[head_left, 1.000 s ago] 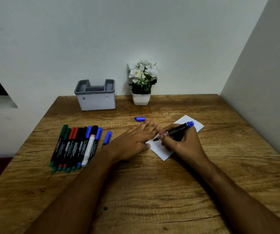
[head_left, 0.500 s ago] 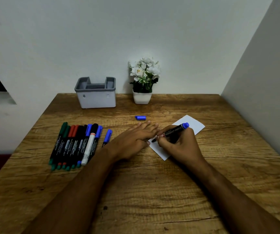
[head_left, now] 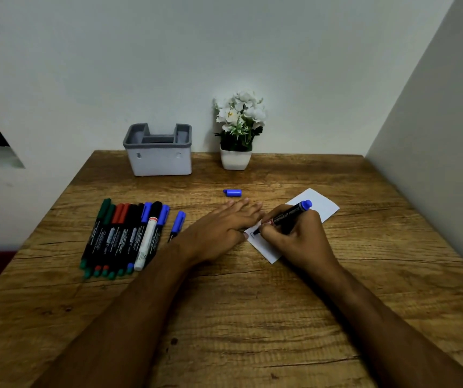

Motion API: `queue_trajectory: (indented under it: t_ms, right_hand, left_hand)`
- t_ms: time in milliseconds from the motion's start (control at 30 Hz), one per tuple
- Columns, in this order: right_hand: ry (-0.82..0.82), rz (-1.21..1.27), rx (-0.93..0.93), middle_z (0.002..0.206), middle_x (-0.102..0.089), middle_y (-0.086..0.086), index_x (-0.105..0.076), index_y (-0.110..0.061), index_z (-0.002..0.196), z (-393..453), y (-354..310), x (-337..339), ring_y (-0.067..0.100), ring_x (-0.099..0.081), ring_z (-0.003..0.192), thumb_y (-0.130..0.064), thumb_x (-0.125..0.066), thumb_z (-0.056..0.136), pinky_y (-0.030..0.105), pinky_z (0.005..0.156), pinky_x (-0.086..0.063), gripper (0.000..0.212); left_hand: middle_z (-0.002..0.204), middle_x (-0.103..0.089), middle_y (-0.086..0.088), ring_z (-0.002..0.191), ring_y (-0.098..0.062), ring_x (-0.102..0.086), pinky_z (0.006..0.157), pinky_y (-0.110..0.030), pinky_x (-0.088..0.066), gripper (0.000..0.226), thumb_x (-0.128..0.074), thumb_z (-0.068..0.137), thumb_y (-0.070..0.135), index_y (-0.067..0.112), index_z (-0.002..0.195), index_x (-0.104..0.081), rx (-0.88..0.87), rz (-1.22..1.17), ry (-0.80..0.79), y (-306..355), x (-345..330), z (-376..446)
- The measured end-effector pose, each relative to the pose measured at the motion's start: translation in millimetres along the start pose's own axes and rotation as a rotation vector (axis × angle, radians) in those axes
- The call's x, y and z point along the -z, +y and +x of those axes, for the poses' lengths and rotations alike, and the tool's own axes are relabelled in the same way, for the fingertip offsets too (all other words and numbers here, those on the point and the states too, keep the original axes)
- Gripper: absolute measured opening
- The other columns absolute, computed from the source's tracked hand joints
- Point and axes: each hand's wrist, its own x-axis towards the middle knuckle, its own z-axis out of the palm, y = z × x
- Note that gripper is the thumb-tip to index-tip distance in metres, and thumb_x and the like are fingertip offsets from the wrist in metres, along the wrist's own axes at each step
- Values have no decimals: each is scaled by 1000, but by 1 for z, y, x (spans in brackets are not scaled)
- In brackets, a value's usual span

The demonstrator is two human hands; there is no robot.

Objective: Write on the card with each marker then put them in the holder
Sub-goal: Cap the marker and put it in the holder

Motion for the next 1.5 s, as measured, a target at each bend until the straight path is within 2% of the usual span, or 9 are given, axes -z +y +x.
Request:
queue_trajectory:
  t_ms: [100, 233, 333, 567, 733, 1100, 1233, 1367, 1500]
  right_hand:
    - [-17, -16, -11, 75, -75, 1, -75, -13, 82, 0, 1, -1, 19, -72, 75, -13, -74, 82, 50, 69, -59, 2]
    - [21, -25, 10, 73, -74, 2, -74, -12, 79, 2, 1, -1, 22, -71, 73, -22, -70, 80, 52, 67, -58, 10]
    - [48, -42, -11, 74, -75, 2, -75, -12, 80, 3, 2, 1, 21, -71, 73, -15, -73, 82, 52, 67, -58, 5]
    - [50, -70, -7, 71, -74, 3, -73, -11, 78, 4, 2, -1, 22, -71, 71, -14, -72, 82, 51, 66, -57, 6]
    - [73, -78, -9, 70, -73, 4, -72, -10, 76, 4, 2, -1, 25, -70, 70, -13, -73, 82, 52, 64, -56, 7]
    - [130, -84, -39, 71, -75, 0, -75, -11, 79, 6, 3, -1, 19, -72, 70, -14, -73, 84, 50, 65, -58, 6]
    - [112, -92, -46, 73, -76, -3, -75, -13, 80, 4, 2, 0, 13, -72, 70, -14, -73, 83, 48, 67, -59, 4]
    - [120, -86, -41, 71, -75, -1, -74, -12, 77, 4, 2, -1, 18, -72, 70, -14, -72, 82, 50, 65, -58, 6]
    - [125, -85, -24, 68, -74, 1, -72, -8, 75, 5, 1, -1, 20, -71, 69, -16, -72, 80, 45, 63, -56, 10]
  left_hand:
    - [163, -3, 18, 148, 4, 8, 116, -17, 10, 61, -40, 102, 18, 30, 156, -14, 0, -5, 0, 1, 0, 0]
    - [163, -3, 18, 148, 4, 9, 116, -18, 10, 62, -41, 102, 18, 30, 156, -14, 1, 1, 0, 0, -1, 1]
    - [163, -3, 18, 148, 4, 9, 117, -19, 9, 62, -41, 101, 18, 31, 156, -15, 2, -5, -3, 0, -1, 1]
    - [163, -4, 19, 147, 5, 8, 119, -21, 7, 63, -41, 101, 16, 32, 155, -14, -1, -26, -4, 1, 0, 0]
    - [163, -4, 19, 147, 5, 8, 114, -15, 10, 62, -41, 101, 16, 32, 156, -15, 0, -17, -3, 2, 1, 0]
    - [162, -5, 20, 147, 5, 7, 112, -13, 11, 62, -43, 101, 16, 32, 155, -16, 0, -17, -2, 0, 0, 1]
    - [162, -5, 20, 148, 3, 7, 117, -18, 8, 63, -43, 101, 17, 32, 155, -16, 4, -16, 0, -1, -1, 1]
    - [162, -4, 19, 148, 3, 7, 115, -17, 10, 63, -43, 101, 16, 32, 155, -15, 4, -12, -6, -1, -1, 1]
    - [162, -5, 20, 148, 3, 7, 117, -19, 9, 64, -44, 100, 15, 32, 156, -15, 14, -22, -4, 0, 0, 2]
